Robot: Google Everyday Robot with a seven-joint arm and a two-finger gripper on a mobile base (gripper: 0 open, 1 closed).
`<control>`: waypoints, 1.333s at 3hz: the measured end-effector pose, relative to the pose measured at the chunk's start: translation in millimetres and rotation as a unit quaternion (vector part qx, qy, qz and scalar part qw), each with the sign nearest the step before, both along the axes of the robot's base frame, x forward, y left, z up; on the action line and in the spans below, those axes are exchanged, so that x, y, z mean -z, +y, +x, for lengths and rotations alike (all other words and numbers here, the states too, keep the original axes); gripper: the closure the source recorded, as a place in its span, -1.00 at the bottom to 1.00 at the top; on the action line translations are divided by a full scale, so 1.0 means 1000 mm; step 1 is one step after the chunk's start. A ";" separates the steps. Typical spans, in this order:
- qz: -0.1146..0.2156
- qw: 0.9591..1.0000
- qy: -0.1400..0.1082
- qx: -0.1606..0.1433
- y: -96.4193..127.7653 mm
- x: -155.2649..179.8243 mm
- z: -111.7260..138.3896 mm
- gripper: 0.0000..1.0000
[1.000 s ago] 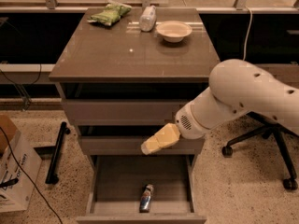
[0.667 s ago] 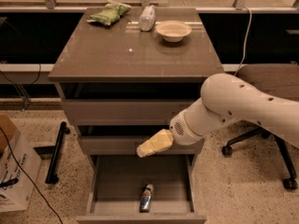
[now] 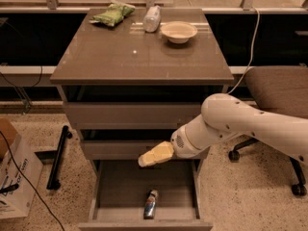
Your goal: Pick redbull can from bottom drawer and place on counter
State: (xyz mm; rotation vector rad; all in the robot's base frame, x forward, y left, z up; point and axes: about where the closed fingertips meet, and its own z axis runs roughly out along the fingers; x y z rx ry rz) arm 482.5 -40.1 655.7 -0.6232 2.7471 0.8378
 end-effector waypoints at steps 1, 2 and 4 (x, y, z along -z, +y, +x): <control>-0.022 0.999 0.021 0.015 0.006 0.018 0.004 -1.00; -0.029 0.996 0.073 0.039 0.029 0.080 0.019 -1.00; -0.023 0.981 0.158 0.109 0.035 0.187 0.035 -1.00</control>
Offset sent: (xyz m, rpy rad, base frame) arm 0.0308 0.0509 -0.1364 -0.0623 0.2452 -0.1081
